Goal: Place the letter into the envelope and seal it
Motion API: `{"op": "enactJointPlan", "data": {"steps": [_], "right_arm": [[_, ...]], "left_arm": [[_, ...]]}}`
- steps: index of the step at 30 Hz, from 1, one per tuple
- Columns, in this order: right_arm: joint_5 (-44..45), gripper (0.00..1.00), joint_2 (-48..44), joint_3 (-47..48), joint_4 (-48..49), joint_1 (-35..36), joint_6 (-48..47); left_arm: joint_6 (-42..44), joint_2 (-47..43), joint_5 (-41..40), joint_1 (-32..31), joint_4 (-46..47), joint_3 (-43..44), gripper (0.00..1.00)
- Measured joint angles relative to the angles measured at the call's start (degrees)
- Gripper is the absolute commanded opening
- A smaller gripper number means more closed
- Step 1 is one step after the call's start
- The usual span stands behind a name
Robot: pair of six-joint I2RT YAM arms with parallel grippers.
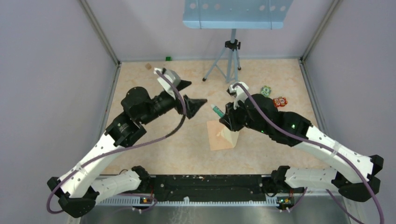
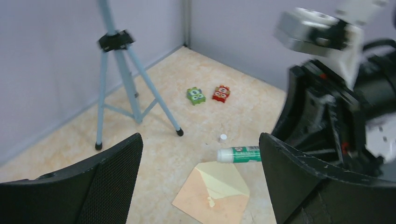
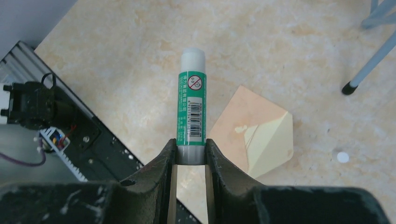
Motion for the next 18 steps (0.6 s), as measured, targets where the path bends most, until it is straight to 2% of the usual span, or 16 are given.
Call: {"op": "enactJointPlan", "data": {"steps": [4, 7, 14, 18], "right_arm": [[-3.93, 0.0, -1.77, 0.44, -8.46, 0.0, 2.99], [-6.62, 0.0, -2.1, 1.57, -13.38, 0.0, 5.03], [-13.14, 0.0, -3.3, 2.64, -21.66, 0.0, 8.39], [-15.63, 0.0, -3.19, 2.64, -24.68, 0.0, 9.49]], "left_arm": [[14.58, -0.63, 0.87, -9.86, -0.46, -1.36, 0.95], [23.5, -1.84, 1.29, -15.5, 0.04, -6.16, 0.94], [40.28, -6.01, 1.62, -22.91, 4.61, -20.55, 0.92], [46.34, -5.64, 0.81, -26.69, 6.51, -22.58, 0.88]]}}
